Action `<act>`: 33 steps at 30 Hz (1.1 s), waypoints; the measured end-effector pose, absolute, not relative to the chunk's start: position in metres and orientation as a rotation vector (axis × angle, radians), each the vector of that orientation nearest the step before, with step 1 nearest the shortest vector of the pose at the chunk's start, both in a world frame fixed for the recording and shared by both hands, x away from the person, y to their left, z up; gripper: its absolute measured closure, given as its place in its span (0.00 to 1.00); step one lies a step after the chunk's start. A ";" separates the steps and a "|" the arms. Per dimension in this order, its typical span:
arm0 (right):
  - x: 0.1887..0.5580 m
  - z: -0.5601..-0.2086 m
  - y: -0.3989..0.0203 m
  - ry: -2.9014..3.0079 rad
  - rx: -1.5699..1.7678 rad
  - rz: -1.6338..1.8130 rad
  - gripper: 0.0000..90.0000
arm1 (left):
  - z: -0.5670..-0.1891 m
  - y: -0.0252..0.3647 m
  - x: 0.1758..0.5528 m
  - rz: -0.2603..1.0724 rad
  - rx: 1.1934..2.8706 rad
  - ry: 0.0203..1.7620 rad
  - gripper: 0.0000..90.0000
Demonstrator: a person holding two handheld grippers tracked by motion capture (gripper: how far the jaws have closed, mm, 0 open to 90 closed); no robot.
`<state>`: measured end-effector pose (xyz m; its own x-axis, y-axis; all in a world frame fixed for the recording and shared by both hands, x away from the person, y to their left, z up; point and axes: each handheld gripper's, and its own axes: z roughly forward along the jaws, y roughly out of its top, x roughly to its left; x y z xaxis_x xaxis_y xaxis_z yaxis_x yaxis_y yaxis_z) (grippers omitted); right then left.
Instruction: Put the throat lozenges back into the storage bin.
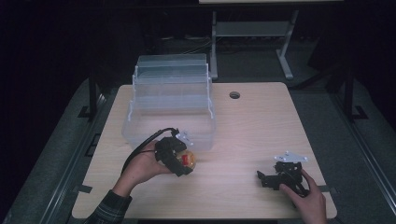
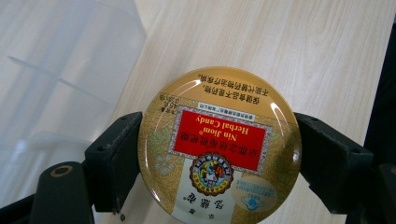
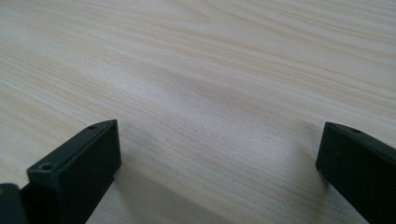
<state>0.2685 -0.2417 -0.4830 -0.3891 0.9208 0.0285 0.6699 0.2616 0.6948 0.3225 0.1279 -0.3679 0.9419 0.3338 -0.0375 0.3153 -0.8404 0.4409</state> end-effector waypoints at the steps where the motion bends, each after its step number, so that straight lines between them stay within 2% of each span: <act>1: 0.268 -0.483 -0.242 2.156 1.447 0.896 0.00 | -0.366 0.128 0.323 0.056 2.644 0.466 0.22; 33: 0.269 -0.483 -0.242 2.156 1.445 0.895 0.00 | -0.335 0.142 0.349 0.101 2.607 0.529 0.22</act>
